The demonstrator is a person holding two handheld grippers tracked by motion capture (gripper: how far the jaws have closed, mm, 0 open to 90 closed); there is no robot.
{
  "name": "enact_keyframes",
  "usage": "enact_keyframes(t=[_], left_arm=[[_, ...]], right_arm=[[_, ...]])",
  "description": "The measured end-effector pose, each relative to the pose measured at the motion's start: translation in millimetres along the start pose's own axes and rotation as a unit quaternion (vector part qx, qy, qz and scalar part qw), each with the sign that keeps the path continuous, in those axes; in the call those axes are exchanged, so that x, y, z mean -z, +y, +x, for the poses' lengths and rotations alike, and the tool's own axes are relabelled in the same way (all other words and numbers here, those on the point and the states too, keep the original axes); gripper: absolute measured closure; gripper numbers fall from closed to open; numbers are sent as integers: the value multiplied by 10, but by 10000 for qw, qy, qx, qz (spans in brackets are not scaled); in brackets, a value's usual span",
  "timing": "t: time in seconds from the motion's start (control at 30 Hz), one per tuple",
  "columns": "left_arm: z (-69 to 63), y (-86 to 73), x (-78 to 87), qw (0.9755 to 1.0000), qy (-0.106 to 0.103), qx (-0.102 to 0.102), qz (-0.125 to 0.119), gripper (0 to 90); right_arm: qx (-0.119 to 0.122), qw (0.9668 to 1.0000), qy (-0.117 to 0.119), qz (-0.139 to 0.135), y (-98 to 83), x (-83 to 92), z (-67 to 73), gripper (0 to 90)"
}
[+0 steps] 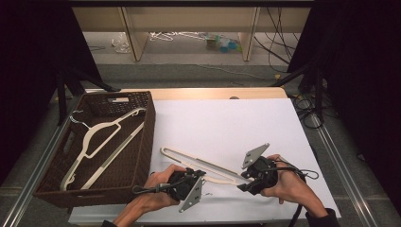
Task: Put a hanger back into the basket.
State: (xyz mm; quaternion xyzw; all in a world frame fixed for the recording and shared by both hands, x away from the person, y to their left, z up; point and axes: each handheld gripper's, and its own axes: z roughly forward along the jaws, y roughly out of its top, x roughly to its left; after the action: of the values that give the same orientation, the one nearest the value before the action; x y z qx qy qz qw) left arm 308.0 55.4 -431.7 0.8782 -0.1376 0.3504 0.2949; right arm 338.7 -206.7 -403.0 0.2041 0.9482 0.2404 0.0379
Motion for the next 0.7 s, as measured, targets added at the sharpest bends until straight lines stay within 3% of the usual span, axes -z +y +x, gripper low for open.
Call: enact_keyframes(t=[0.07, 0.13, 0.2, 0.23, 0.27, 0.3, 0.33, 0.37, 0.43, 0.47, 0.5, 0.57, 0.6, 0.63, 0.7], left_arm=[[61, 17, 7, 10000, 24, 56, 0, 834], [145, 27, 28, 9997, -20, 258, 22, 839], [240, 44, 45, 9996, -46, 288, -19, 845], [347, 64, 48, 9998, -108, 147, -102, 846], [381, 67, 67, 9997, -99, 234, -35, 850], [421, 72, 68, 9995, -137, 258, -84, 853], [433, 63, 102, 9979, -44, 642, 43, 855], [440, 48, 122, 9941, 73, 1083, 73, 855], [523, 33, 145, 9934, 61, 1135, 173, 855], [535, 28, 142, 9917, 37, 1276, 148, 855], [560, 21, 138, 9890, 69, 1476, 27, 855], [614, 17, 159, 9859, 91, 1673, -15, 855], [653, 17, 177, 9829, 91, 1837, -76, 856], [678, 18, 193, 9814, 80, 1917, -100, 855], [743, 20, 236, 9758, 43, 2179, -177, 855]], right_arm=[[-19, 9997, -111, -213, 13, 80, -3, 445], [-131, 9983, -300, -483, 24, 158, 3, 416], [-226, 9961, -355, -770, 31, 230, 3, 379], [-267, 9955, -392, -816, 34, 259, 3, 357], [-339, 9921, -572, -1062, 41, 307, 1, 349], [-405, 9908, -604, -1141, 39, 341, 4, 347], [-343, 9897, -617, -1247, 40, 368, -5, 346], [-398, 9872, -701, -1377, 46, 415, 1, 330], [-451, 9834, -701, -1614, 51, 499, -6, 323], [-531, 9820, -697, -1671, 49, 537, 6, 318], [-518, 9816, -674, -1709, 48, 551, 9, 315], [-562, 9801, -699, -1772, 42, 561, 42, 295], [-559, 9798, -684, -1794, 41, 547, 50, 291], [-567, 9810, -626, -1744, 33, 535, 67, 289], [-558, 9823, -615, -1677, 18, 493, 85, 283]])
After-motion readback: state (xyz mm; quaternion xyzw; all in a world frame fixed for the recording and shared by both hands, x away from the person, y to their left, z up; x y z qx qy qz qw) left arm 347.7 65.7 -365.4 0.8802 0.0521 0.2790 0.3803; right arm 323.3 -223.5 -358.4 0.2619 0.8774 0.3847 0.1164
